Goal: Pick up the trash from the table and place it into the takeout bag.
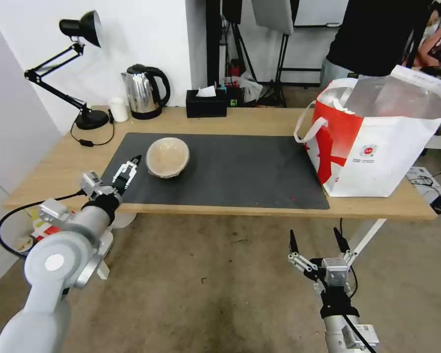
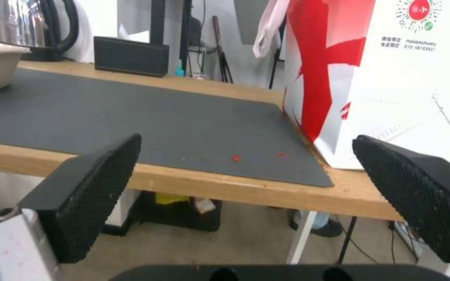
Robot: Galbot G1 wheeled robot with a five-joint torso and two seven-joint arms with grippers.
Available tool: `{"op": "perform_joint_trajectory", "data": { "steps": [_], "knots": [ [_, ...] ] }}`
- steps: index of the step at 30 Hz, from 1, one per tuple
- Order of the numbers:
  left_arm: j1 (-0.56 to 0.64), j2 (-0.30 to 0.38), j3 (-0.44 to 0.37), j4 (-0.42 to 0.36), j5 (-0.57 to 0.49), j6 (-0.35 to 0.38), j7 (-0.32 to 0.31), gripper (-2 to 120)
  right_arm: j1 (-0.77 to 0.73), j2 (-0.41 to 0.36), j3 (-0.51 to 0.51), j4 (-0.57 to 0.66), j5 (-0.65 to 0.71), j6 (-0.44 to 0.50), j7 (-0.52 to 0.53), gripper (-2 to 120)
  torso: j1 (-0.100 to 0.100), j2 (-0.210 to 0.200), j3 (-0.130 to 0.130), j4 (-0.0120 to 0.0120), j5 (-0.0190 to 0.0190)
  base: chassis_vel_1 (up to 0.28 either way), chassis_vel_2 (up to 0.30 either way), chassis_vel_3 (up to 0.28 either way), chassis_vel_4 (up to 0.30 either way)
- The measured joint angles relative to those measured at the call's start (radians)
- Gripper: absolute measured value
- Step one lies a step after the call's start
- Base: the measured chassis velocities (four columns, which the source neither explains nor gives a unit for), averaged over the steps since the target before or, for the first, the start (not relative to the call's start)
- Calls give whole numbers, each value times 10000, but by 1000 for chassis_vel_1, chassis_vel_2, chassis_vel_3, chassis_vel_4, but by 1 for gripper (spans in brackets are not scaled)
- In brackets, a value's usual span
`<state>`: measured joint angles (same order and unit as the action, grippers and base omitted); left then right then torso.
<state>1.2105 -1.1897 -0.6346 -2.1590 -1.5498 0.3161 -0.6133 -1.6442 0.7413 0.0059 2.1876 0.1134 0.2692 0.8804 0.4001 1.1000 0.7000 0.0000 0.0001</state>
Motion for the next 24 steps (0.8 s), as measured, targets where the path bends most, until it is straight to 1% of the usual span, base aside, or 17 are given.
{"op": "perform_joint_trajectory", "data": {
  "steps": [2,4,12,24],
  "knots": [
    [-254,50,145,222,-65,0,-276,100,-1,-1,0,0,0,0,0,100,0,0,0,-1,-2,0,0,0,0],
    [-392,78,229,357,-114,1,-334,100,0,0,0,0,0,0,0,100,0,0,0,-1,-1,0,0,0,0],
    [-924,193,528,886,-254,10,-368,100,0,0,0,0,0,0,0,100,0,0,-1,0,-1,0,0,0,0],
    [-1729,185,1040,1677,-355,72,-622,100,0,0,0,0,0,0,0,100,0,0,0,0,-2,0,0,0,0]
  ]
}}
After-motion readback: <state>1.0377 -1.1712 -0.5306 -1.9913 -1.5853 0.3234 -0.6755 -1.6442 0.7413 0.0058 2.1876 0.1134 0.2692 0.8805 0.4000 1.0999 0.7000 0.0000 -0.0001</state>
